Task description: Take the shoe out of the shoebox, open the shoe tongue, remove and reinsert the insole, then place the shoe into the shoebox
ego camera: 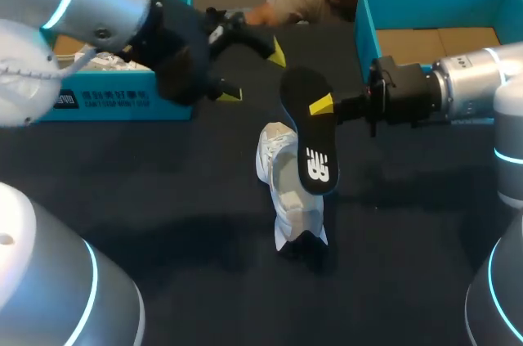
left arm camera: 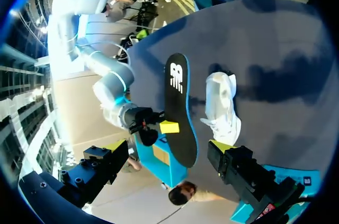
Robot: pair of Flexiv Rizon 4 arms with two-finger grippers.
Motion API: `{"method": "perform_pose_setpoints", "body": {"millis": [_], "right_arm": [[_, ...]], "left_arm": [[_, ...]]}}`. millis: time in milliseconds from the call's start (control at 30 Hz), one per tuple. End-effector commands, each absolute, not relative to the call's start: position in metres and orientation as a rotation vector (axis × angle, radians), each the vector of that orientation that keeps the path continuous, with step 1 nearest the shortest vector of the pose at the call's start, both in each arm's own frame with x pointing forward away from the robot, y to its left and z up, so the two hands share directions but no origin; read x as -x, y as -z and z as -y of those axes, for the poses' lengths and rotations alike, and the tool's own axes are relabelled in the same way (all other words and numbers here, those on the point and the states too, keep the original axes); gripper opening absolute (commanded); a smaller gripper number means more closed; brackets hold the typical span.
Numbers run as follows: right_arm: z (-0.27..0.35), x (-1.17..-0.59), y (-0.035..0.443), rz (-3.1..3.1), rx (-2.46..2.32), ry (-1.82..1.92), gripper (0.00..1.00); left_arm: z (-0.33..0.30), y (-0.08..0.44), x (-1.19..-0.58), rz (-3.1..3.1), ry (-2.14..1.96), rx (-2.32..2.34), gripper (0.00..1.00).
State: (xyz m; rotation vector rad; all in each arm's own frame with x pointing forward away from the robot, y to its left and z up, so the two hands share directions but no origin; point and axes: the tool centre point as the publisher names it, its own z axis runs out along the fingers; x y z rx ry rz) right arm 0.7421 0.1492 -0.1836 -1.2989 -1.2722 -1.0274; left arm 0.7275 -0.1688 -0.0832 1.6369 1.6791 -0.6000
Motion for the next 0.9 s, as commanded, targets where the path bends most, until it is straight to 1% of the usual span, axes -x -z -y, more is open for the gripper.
{"method": "perform_pose_setpoints", "body": {"millis": [33, 333, 767, 900], "right_arm": [[-0.148, -0.739, 0.182, 1.272, 1.309, 1.031, 0.0], [-0.147, -0.732, 0.191, 1.25, 1.31, 1.055, 0.0], [-0.146, -0.728, 0.191, 1.25, 1.323, 1.081, 0.0], [-0.145, -0.73, 0.19, 1.253, 1.325, 1.08, 0.0]], "left_arm": [[0.159, 0.086, -0.722, -1.471, 0.782, -1.479, 1.0], [0.159, 0.086, -0.722, -1.471, 0.782, -1.479, 1.0], [0.159, 0.086, -0.722, -1.471, 0.782, -1.479, 1.0], [0.16, 0.097, -0.726, -1.471, 0.818, -1.405, 1.0]]}}
